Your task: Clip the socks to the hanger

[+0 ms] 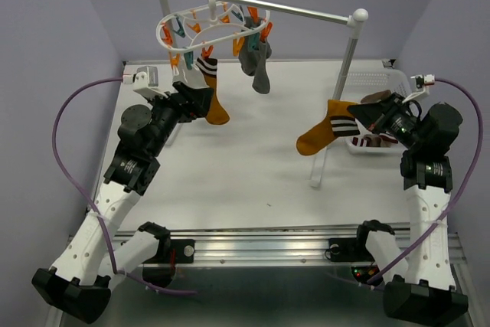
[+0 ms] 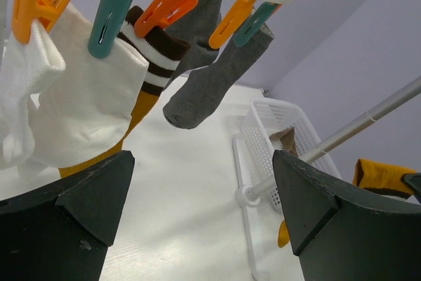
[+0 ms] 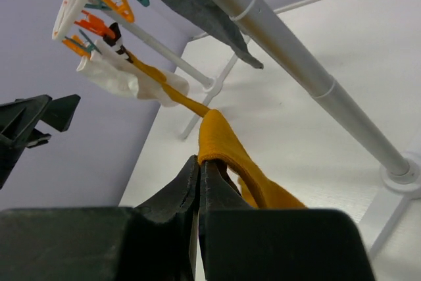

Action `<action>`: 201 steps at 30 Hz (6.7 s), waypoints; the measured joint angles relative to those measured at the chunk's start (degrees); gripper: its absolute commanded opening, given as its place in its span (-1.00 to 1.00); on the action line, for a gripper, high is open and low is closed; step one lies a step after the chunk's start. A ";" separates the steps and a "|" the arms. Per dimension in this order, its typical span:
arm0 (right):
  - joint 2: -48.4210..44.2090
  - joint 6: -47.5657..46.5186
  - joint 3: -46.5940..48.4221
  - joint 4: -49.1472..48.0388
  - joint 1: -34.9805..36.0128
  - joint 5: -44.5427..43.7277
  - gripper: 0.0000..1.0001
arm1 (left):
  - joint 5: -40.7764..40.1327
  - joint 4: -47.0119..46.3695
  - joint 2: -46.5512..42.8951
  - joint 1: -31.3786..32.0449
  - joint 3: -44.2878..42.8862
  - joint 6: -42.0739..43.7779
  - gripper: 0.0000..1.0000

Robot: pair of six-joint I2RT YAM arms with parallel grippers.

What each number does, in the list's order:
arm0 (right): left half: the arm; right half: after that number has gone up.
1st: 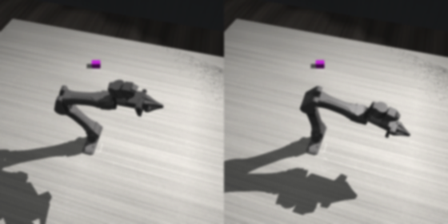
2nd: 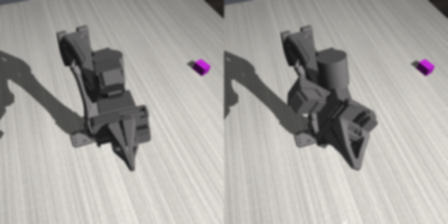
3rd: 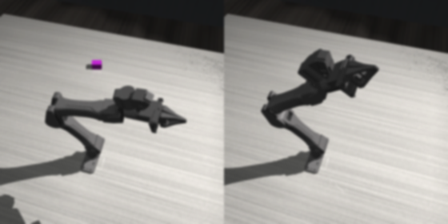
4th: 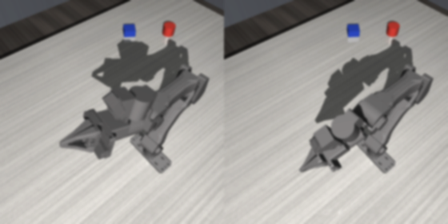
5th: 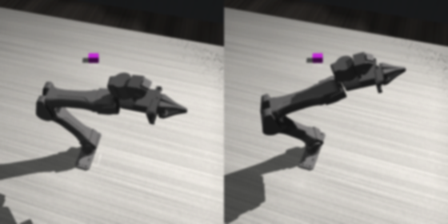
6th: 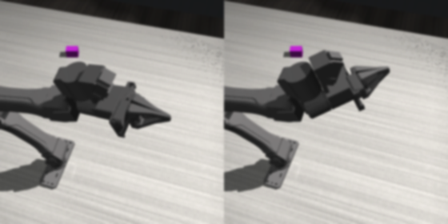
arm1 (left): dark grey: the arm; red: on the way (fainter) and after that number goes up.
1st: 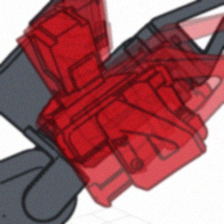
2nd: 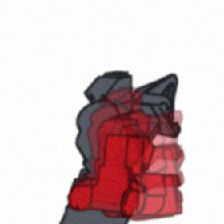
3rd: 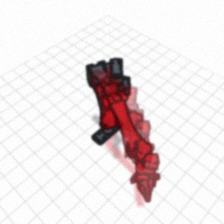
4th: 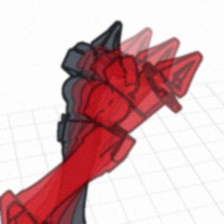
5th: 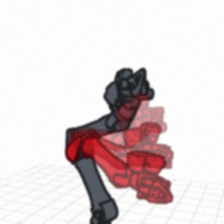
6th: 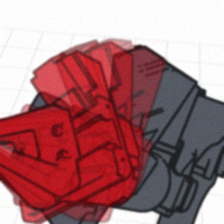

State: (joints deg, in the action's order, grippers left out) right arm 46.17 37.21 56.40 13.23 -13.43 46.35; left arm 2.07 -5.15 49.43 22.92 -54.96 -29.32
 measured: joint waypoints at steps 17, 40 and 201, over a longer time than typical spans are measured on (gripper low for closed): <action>32.83 -5.57 3.32 -5.27 37.83 -23.08 -0.92 | -4.17 3.69 0.33 0.00 0.17 -1.64 0.98; 38.36 10.47 -19.65 -25.57 45.38 -28.52 -0.18 | -6.60 5.62 2.16 0.00 -1.31 -1.62 0.98; 65.11 -18.58 25.55 -64.72 53.59 -55.89 0.60 | -10.25 -1.88 15.47 5.46 -20.44 14.19 0.98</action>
State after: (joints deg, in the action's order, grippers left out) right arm 111.28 18.63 81.95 -51.48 40.16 -9.54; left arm -8.19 -7.03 64.90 28.38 -75.40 -15.14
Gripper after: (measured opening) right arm 0.830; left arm 0.989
